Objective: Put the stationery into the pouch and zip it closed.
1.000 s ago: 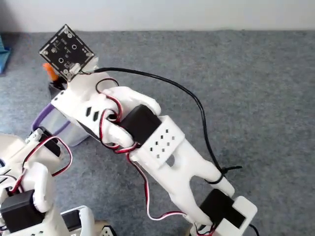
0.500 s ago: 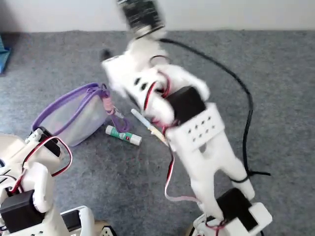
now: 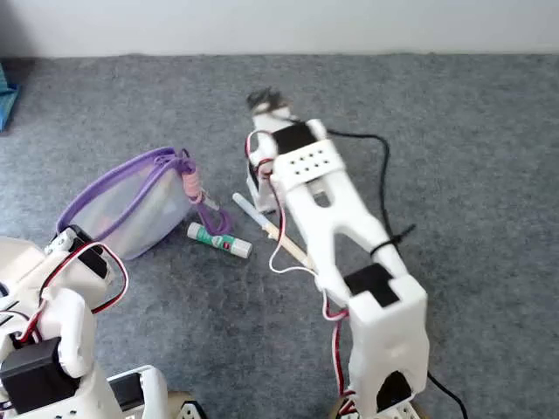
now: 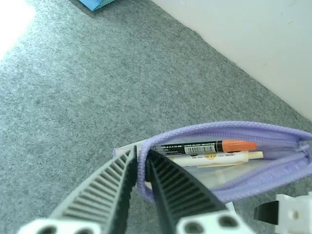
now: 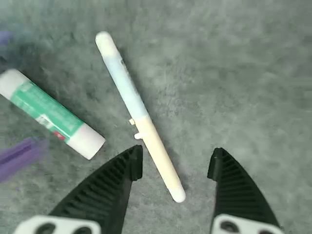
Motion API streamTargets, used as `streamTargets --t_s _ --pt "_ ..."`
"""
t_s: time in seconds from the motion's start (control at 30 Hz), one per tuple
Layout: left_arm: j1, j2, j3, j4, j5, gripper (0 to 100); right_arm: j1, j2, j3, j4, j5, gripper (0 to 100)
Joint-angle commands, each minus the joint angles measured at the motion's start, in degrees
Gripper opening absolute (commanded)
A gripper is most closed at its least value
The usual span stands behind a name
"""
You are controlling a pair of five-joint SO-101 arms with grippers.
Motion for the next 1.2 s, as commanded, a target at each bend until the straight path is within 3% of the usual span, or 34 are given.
streamTargets --t_s 0.0,0.43,0.57,0.77,0.83,1.17 --pt "-0.09 0.97 0.22 -0.09 0.62 1 -2.77 3.12 -5.71 -0.66 2.02 22.7" --pt "-0.09 0.97 -0.04 -0.09 0.62 1 -4.62 27.12 -30.68 -2.95 2.37 22.6" --pt "-0.09 0.97 -0.04 -0.09 0.62 1 -4.35 34.77 -39.12 1.01 2.46 22.2" --pt "-0.09 0.97 0.04 -0.09 0.62 1 -2.95 42.07 -51.34 10.59 2.46 0.2" --pt "-0.09 0.97 0.04 -0.09 0.62 1 -2.24 43.30 -55.65 13.23 2.46 4.0" --pt "-0.35 0.97 -0.04 -0.09 0.62 1 0.75 41.19 -66.90 17.98 2.37 0.8"
